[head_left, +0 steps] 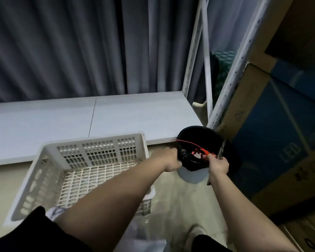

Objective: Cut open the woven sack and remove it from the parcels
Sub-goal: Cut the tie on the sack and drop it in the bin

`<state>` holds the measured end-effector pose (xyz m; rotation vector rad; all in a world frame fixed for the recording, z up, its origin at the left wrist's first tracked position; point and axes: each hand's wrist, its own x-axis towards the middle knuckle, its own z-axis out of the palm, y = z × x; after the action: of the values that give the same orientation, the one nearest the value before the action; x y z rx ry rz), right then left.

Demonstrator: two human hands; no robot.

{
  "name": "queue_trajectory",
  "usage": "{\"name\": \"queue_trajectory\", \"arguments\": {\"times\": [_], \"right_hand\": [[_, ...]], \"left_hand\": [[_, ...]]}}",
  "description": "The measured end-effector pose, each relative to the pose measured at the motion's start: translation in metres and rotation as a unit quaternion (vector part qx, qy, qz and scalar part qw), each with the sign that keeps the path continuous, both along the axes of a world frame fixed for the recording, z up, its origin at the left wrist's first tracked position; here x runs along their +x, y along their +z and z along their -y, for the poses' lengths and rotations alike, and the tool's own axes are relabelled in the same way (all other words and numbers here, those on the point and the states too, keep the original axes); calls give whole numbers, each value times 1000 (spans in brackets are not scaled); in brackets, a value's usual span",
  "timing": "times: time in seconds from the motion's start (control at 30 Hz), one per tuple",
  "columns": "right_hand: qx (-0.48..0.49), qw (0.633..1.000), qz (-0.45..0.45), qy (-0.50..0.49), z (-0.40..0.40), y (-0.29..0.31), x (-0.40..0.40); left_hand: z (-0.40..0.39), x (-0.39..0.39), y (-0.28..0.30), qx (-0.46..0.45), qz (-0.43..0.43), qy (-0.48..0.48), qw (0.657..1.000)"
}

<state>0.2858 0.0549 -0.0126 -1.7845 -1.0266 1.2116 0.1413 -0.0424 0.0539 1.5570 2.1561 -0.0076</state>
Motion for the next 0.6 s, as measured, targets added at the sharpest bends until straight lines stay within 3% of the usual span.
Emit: {"name": "queue_trajectory", "arguments": {"times": [0.17, 0.33, 0.6], "right_hand": [[1, 1000, 10, -20, -28, -18, -1], [-3, 989, 78, 123, -28, -13, 2], [-3, 969, -4, 247, 53, 35, -9]], "left_hand": [[-11, -5, -19, -13, -1, -3, 1000], [-5, -7, -11, -36, -5, -10, 999], [55, 14, 63, -87, -41, -98, 990]]}}
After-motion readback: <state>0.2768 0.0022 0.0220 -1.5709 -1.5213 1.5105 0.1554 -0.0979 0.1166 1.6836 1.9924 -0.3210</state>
